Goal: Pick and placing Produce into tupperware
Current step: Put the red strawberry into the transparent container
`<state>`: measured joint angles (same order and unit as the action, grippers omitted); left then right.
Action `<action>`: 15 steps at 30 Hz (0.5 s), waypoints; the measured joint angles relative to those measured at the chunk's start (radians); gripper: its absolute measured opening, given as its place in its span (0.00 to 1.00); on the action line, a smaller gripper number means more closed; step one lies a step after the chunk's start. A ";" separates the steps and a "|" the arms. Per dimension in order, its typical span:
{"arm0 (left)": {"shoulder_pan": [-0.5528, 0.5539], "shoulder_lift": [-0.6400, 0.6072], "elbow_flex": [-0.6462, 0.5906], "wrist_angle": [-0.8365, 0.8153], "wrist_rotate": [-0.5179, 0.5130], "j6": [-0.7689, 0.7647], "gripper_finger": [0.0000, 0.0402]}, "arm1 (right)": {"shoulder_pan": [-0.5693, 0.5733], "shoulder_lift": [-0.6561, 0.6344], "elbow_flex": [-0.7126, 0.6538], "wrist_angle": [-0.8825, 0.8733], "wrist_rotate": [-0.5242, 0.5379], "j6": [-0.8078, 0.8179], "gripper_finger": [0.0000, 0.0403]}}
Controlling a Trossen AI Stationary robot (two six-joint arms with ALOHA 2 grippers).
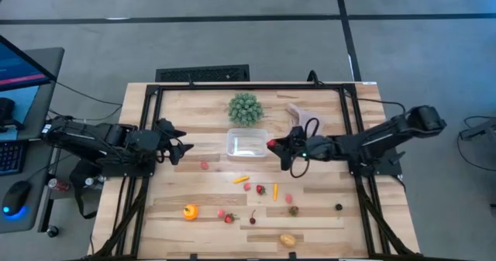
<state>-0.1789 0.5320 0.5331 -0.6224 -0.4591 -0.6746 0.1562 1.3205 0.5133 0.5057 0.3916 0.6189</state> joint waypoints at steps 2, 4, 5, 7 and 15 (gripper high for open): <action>0.000 0.000 0.000 0.000 0.000 0.000 0.79 | -0.017 0.042 0.000 0.057 -0.019 -0.001 0.38; 0.000 0.000 0.000 0.000 -0.001 0.000 0.79 | -0.032 0.083 0.000 0.113 -0.041 -0.002 0.36; 0.000 0.000 0.000 0.000 -0.002 0.000 0.79 | -0.039 0.103 0.000 0.139 -0.050 -0.002 0.36; 0.000 0.000 0.000 0.000 -0.012 0.000 0.79 | -0.053 0.141 0.000 0.181 -0.063 -0.002 0.35; 0.000 0.000 0.000 0.001 -0.021 0.000 0.79 | -0.096 0.272 0.063 0.236 -0.136 -0.003 0.39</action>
<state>-0.1787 0.5323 0.5331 -0.6212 -0.4796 -0.6750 0.0606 1.5922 0.5759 0.7414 0.2552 0.6158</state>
